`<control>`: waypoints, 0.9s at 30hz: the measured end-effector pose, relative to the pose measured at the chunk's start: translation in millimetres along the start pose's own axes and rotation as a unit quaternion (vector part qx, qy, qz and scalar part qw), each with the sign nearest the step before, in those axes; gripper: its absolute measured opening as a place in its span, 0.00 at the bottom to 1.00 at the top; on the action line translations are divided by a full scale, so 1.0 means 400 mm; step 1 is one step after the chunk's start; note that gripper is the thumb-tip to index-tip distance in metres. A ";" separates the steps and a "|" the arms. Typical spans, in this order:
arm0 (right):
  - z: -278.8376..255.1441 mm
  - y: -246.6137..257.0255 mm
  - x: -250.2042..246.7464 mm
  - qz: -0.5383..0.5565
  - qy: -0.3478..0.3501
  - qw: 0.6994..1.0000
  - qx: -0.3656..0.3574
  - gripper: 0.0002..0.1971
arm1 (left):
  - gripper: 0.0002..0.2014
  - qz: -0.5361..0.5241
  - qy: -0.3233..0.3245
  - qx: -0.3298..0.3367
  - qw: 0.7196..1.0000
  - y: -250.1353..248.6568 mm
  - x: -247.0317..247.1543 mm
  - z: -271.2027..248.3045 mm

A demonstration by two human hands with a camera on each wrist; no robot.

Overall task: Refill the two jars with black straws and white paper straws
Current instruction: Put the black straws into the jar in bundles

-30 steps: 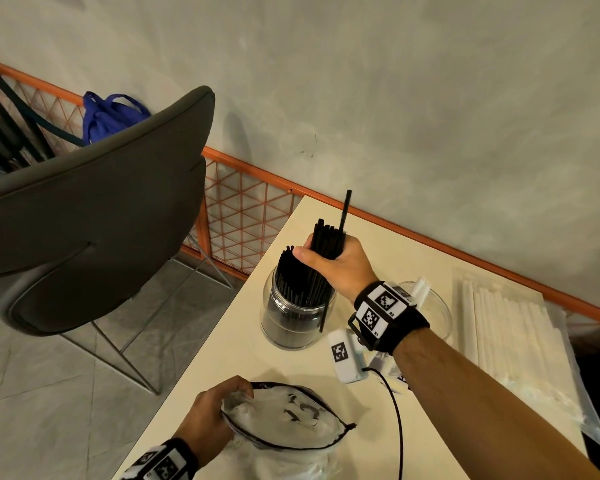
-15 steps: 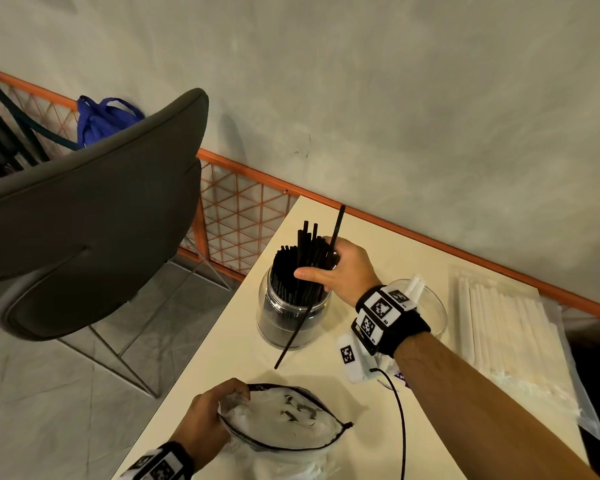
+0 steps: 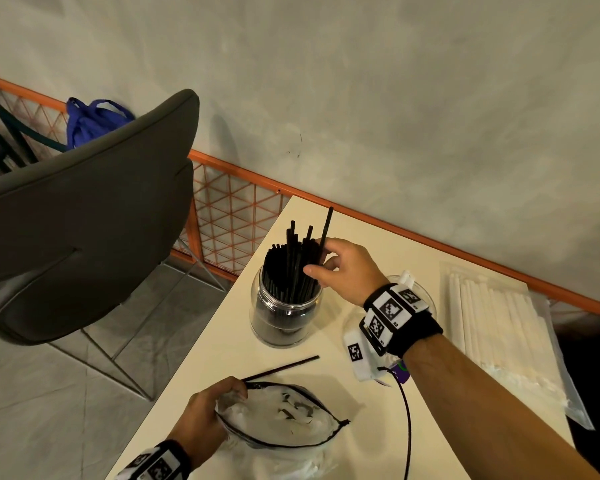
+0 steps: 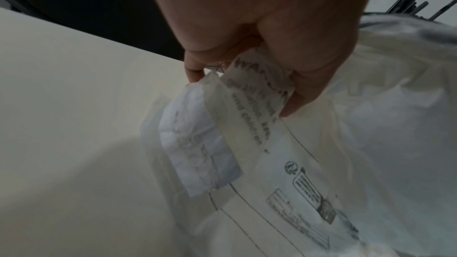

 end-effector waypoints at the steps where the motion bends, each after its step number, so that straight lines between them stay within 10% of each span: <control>1: -0.004 -0.004 0.004 0.010 0.002 1.000 0.006 0.15 | 0.14 -0.001 0.000 -0.001 1.000 0.001 0.002 0.000; 9: -0.029 -0.011 0.032 -0.100 0.016 0.995 -0.007 0.18 | 0.16 -0.005 0.003 -0.002 1.000 -0.001 0.003 -0.002; 14: -0.014 0.049 0.014 -0.050 -0.005 0.998 -0.034 0.45 | 0.16 -0.007 0.002 -0.004 1.000 0.002 0.005 0.000; 20: 0.028 0.129 0.064 -0.171 -0.046 0.963 -0.204 0.27 | 0.15 -0.022 0.008 -0.009 1.000 0.016 0.008 0.007; 27: 0.006 0.002 0.135 -0.320 -0.004 0.923 -0.214 0.24 | 0.13 -0.026 0.001 -0.007 1.000 0.022 0.004 0.004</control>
Point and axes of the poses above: each hand's wrist, its own z-axis towards the middle knuckle, its own x-axis out of the palm, y = z × x, the point moved 4 cm from there along z, towards the middle knuckle, and after that the axes turned 1 degree about -x, right-handed, at the moved point
